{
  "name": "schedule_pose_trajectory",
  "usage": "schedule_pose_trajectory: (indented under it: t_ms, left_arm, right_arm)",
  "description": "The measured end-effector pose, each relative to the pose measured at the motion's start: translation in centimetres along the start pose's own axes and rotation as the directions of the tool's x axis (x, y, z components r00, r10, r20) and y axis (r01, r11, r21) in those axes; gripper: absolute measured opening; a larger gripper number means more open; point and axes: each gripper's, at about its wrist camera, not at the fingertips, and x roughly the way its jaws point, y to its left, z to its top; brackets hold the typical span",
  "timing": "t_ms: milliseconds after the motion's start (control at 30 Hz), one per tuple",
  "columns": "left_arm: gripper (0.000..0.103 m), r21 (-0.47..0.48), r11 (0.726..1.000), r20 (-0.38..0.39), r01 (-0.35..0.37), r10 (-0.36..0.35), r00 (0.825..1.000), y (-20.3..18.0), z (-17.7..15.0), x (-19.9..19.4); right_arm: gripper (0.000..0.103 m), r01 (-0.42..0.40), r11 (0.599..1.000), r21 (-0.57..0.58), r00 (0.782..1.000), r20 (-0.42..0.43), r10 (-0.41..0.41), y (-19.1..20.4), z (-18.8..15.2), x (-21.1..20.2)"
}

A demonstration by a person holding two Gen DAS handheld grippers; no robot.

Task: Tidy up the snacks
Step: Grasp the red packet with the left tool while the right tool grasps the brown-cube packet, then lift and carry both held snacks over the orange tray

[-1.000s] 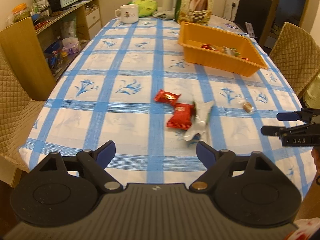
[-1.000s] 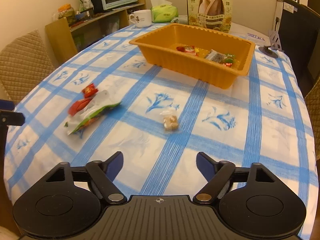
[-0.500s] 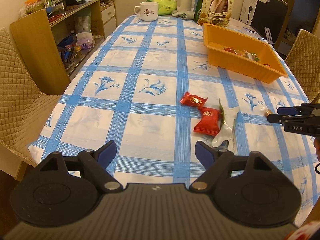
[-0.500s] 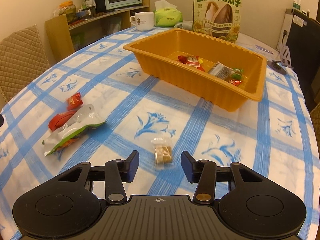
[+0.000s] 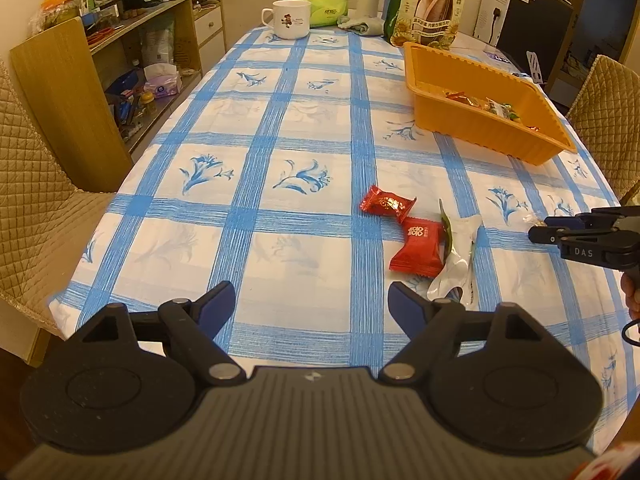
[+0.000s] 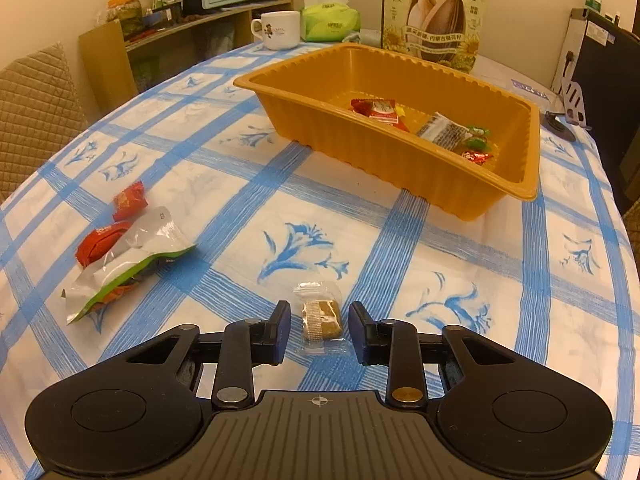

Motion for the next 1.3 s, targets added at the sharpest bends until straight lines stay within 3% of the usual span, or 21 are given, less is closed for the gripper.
schedule_pose_trajectory:
  t_ms: [200,500,900,1100,1300]
  left_arm:
    - [0.081,0.018,1.000,-0.003,0.017,-0.016,1.000,-0.4,0.5,0.6]
    - [0.078,0.071,0.995,-0.013,0.068,-0.067,0.998,-1.7,1.5,2.2]
    - [0.057,0.171,0.967,-0.057,0.191,-0.184,0.981,-4.8,3.8,6.1]
    - [0.041,0.199,0.952,-0.094,0.232,-0.217,0.972,-5.8,4.4,7.9]
    - [0.031,0.218,0.941,-0.144,0.260,-0.232,0.962,-6.6,4.8,9.3]
  right_arm:
    - [0.021,0.007,1.000,-0.004,1.000,0.001,-0.007,0.1,0.0,0.0]
    - [0.021,-0.010,0.999,0.052,1.000,0.019,0.009,0.2,0.6,-1.5]
    - [0.021,0.007,0.989,0.147,0.998,0.059,-0.016,-0.7,0.4,-4.4]
    - [0.021,0.037,0.980,0.193,0.997,0.063,-0.050,-1.4,-0.2,-5.3]
    - [0.021,0.066,0.970,0.235,0.995,0.056,-0.082,-1.9,-0.9,-6.1]
